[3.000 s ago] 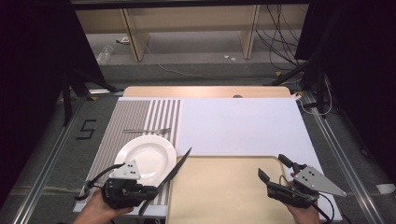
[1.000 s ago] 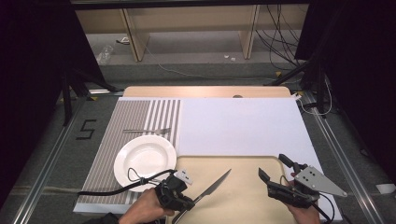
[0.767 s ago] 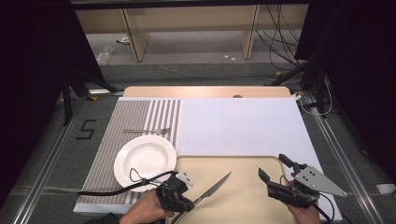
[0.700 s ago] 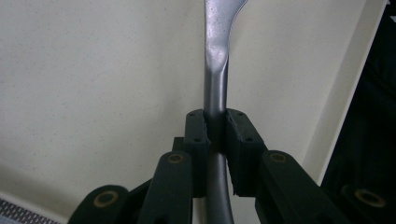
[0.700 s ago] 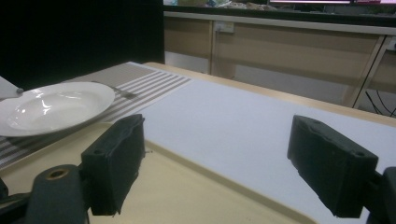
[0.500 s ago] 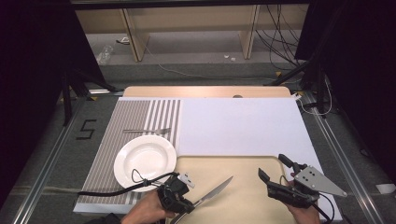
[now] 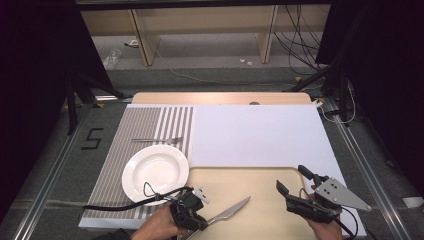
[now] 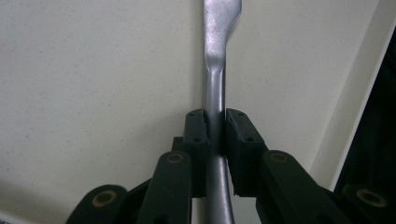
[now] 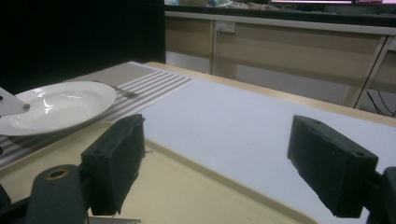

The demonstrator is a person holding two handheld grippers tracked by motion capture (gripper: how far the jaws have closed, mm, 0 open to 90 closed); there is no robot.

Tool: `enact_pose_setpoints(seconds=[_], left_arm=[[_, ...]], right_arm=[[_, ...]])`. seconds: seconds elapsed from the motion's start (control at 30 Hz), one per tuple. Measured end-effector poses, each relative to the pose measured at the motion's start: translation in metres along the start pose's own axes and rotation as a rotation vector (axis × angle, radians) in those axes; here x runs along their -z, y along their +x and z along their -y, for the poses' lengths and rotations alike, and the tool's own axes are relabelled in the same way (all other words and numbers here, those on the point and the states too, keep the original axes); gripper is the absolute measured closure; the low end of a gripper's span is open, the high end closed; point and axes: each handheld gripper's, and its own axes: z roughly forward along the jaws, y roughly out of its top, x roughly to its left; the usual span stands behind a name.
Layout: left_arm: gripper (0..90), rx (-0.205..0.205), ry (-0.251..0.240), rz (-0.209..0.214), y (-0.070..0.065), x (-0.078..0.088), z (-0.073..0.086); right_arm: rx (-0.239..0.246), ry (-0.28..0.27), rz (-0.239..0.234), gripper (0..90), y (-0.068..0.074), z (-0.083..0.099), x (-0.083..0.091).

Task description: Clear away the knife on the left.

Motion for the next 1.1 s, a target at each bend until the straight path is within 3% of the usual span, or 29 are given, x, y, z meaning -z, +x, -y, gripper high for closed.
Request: enact_pose_setpoints(seconds=[0.07, 0.13, 0.3, 0.37, 0.53, 0.6, 0.63, 0.7, 0.77, 0.87, 0.97, 1.1], left_arm=[[76.6, 0.005, -0.014, -0.002, 0.0, 0.001, 0.0], [66.6, 0.006, -0.027, -0.001, -0.001, 0.004, 0.0], [39.6, -0.022, -0.115, -0.077, -0.006, 0.017, 0.001], [31.5, -0.025, -0.15, -0.081, -0.008, 0.022, 0.001], [23.2, -0.048, -0.258, -0.096, -0.018, 0.039, 0.003], [22.8, -0.071, -0.292, -0.116, -0.026, 0.046, 0.003], [24.1, -0.091, -0.306, -0.112, -0.03, 0.05, 0.003], [26.8, -0.09, -0.327, -0.079, -0.037, 0.057, 0.002], [27.8, -0.111, -0.339, -0.087, -0.042, 0.06, 0.001], [28.2, -0.126, -0.337, -0.086, -0.047, 0.06, -0.002], [28.1, -0.141, -0.337, -0.111, -0.05, 0.057, -0.006], [40.5, -0.144, -0.348, -0.116, -0.047, 0.053, -0.009]], right_arm=[[0.0, 0.003, 0.0, 19.7, 0.0, 0.0, 0.0], [0.0, 0.002, -0.001, 19.7, 0.0, 0.0, 0.0], [-0.002, 0.002, -0.001, 19.8, 0.0, 0.0, 0.0], [0.0, 0.002, -0.001, 19.7, 0.0, 0.0, 0.0], [0.001, 0.003, -0.001, 19.8, 0.001, 0.0, -0.001], [0.001, 0.002, -0.001, 19.8, 0.0, 0.0, -0.001], [0.002, 0.003, 0.0, 19.8, 0.0, 0.0, -0.001], [0.0, 0.004, 0.001, 19.8, 0.0, 0.0, -0.001], [0.001, 0.006, 0.002, 19.8, 0.0, 0.001, -0.001], [0.001, 0.006, 0.002, 19.8, 0.001, 0.0, -0.001], [0.0, 0.006, 0.002, 19.8, 0.001, 0.001, -0.001], [-0.004, 0.004, 0.002, 19.8, 0.0, 0.001, -0.001]])
